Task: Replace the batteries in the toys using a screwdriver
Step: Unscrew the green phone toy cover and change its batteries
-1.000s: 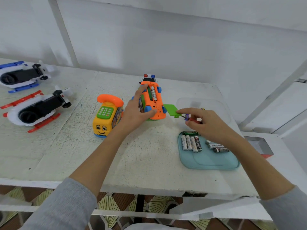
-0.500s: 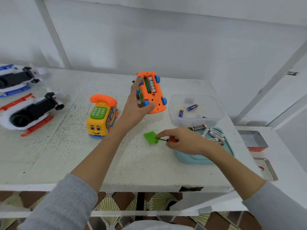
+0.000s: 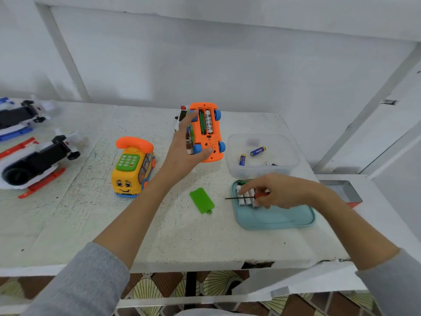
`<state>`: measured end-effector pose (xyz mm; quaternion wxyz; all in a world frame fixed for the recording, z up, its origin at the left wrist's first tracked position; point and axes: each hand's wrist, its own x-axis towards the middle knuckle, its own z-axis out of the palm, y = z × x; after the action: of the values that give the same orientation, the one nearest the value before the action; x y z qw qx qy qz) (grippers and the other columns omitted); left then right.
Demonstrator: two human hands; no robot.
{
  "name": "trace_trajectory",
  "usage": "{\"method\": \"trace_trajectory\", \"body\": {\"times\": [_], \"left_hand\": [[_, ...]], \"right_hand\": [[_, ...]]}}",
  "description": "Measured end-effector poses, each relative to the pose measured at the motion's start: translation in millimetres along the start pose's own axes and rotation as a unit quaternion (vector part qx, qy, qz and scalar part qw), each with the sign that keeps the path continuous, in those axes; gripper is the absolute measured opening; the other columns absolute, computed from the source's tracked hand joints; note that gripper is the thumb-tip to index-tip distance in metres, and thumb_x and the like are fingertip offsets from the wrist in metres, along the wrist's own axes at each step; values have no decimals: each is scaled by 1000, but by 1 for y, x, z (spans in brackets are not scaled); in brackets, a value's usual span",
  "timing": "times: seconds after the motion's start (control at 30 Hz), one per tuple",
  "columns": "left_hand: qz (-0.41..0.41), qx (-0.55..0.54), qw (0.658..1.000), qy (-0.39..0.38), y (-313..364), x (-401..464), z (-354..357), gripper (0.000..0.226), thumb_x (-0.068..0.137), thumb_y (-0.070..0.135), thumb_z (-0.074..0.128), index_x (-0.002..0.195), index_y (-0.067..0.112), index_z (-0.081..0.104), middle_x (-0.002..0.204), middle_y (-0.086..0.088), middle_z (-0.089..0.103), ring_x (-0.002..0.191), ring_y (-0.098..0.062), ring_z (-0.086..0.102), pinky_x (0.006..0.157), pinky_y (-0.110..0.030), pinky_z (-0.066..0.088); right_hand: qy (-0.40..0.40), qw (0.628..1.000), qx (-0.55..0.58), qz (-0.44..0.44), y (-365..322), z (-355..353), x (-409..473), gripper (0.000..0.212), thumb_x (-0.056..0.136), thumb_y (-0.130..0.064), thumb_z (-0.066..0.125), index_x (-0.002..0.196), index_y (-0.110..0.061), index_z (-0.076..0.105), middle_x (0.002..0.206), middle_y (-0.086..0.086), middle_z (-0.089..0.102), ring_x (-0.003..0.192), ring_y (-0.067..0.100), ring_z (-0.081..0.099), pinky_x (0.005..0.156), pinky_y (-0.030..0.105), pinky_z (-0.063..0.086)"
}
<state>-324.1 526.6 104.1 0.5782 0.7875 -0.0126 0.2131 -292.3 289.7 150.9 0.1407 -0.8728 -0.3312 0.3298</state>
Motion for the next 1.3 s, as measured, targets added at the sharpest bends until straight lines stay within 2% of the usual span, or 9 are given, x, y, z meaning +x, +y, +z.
{"method": "trace_trajectory", "body": {"times": [0.1,0.23,0.33,0.4,0.67,0.93,1.13,1.2,1.3], "left_hand": [[12,28,999,-22,0,4,2,80,79,22,73,133,54,24,136,6,38,117,-21,52,87,-25,51],[17,29,998,-47,3,8,10,81,81,9,73,131,54,27,123,24,36,111,-11,53,78,-17,52],[19,41,997,-62,7,12,17,82,81,10,74,131,54,25,122,19,35,109,-10,53,77,-14,51],[22,53,996,-72,9,13,22,83,81,12,74,131,55,24,125,8,35,109,-12,54,79,-16,51],[41,87,990,-101,17,17,32,82,79,23,75,127,62,22,127,-5,38,107,-20,55,87,-35,54],[57,87,987,-119,21,25,39,81,81,16,74,128,58,23,128,-5,38,103,-11,55,84,-28,54],[68,149,972,-167,31,40,43,82,81,14,73,127,56,21,123,-9,38,104,-23,50,90,-32,50],[73,166,965,-191,34,49,44,82,80,13,74,128,54,21,122,-10,38,106,-26,48,90,-32,48],[82,214,947,-227,39,65,44,83,80,15,74,130,53,21,119,-9,37,105,-27,48,87,-30,46]], "right_hand": [[81,996,18,-20,-2,-23,-14,28,90,-12,55,104,-34,61,73,2,61,50,8,46,51,23,42],[278,951,114,-74,-13,-48,-25,26,90,-8,55,105,-27,63,71,1,58,39,0,43,41,10,33],[348,928,113,-74,-17,-57,-23,26,90,-8,54,109,-25,62,75,3,57,44,-3,47,43,6,33],[357,926,97,-70,-18,-60,-20,28,90,-7,53,112,-23,62,78,6,58,45,-5,49,45,5,34],[357,929,71,-59,-11,-66,-19,28,91,-9,53,113,-24,61,78,5,57,48,-9,48,48,4,35],[364,928,66,-46,3,-72,-21,27,91,-12,52,113,-27,61,71,0,60,43,-2,46,41,8,34],[384,920,-80,19,14,-79,-22,29,94,-21,47,119,-32,58,69,-13,57,62,3,50,56,23,32],[393,908,-136,39,15,-80,-22,31,95,-22,45,122,-33,55,76,-12,53,75,13,50,61,25,32],[403,900,-161,47,20,-86,-22,28,94,-23,48,119,-32,57,77,-10,51,78,15,47,65,26,32]]}}
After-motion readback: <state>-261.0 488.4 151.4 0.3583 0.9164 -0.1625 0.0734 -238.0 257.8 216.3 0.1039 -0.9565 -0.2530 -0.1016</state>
